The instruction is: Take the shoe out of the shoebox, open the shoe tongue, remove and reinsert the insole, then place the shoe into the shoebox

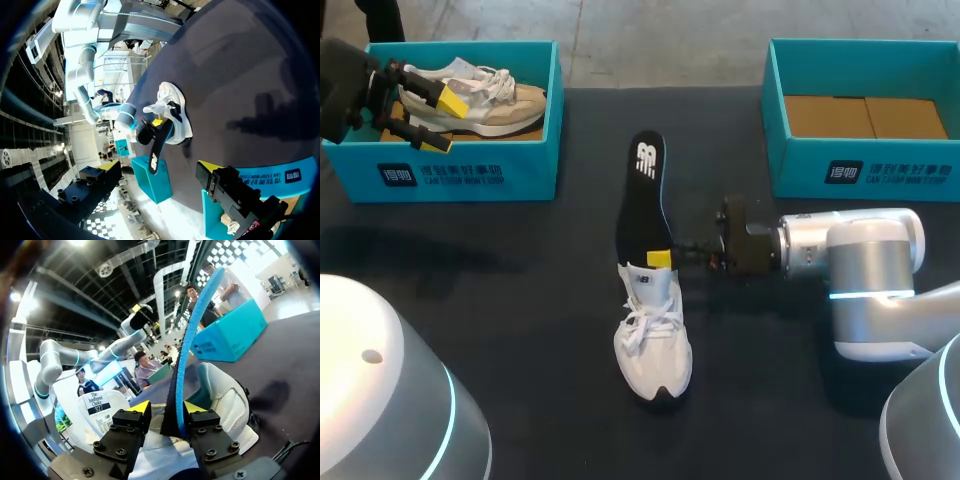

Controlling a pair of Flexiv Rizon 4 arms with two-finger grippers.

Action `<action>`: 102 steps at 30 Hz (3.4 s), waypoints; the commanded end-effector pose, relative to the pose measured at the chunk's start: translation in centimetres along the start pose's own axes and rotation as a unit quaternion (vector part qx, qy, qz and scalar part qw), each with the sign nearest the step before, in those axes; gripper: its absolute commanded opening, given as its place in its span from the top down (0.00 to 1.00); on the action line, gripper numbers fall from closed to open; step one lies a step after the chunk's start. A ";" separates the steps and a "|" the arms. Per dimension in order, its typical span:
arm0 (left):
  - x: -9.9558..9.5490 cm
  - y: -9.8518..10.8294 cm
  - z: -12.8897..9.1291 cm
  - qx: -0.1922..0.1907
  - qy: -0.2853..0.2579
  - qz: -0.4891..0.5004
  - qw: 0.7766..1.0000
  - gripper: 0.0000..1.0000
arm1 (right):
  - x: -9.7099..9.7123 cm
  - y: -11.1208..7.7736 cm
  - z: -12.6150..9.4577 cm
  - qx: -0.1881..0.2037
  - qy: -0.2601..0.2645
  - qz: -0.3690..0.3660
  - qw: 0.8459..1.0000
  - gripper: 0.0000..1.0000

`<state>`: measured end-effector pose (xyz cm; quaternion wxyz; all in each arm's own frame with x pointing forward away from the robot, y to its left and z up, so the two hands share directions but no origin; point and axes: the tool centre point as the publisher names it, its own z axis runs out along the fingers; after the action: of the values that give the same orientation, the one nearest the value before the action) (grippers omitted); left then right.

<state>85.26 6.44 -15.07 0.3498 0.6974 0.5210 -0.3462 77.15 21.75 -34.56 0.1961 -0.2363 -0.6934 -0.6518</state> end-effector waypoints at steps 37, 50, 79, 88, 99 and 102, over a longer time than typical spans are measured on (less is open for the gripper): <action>0.0 0.0 0.0 -0.001 0.000 0.001 1.000 0.00 | -0.7 -2.4 -0.3 0.031 0.011 0.016 0.999 1.00; 0.0 0.0 0.0 -0.001 0.000 0.001 1.000 0.00 | -0.6 -3.1 0.1 0.074 0.039 -0.004 0.996 1.00; 0.0 0.0 0.0 -0.001 0.000 0.001 1.000 0.00 | 0.1 -0.9 -0.5 0.022 0.023 -0.035 0.999 0.50; 0.0 0.0 0.0 -0.001 0.000 0.001 1.000 0.00 | 0.1 -0.2 -0.4 0.011 0.008 -0.038 0.999 0.53; 0.0 0.0 0.0 -0.001 0.000 0.001 1.000 0.00 | -0.2 1.0 -0.5 0.006 -0.008 -0.033 0.999 0.57; 0.0 0.0 0.0 -0.001 0.000 0.001 1.000 0.00 | -0.5 1.1 -0.3 0.007 -0.014 -0.023 1.000 0.67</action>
<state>85.26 6.44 -15.08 0.3498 0.6974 0.5210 -0.3462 78.18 21.00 -34.10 0.1733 -0.2251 -0.7032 -0.6517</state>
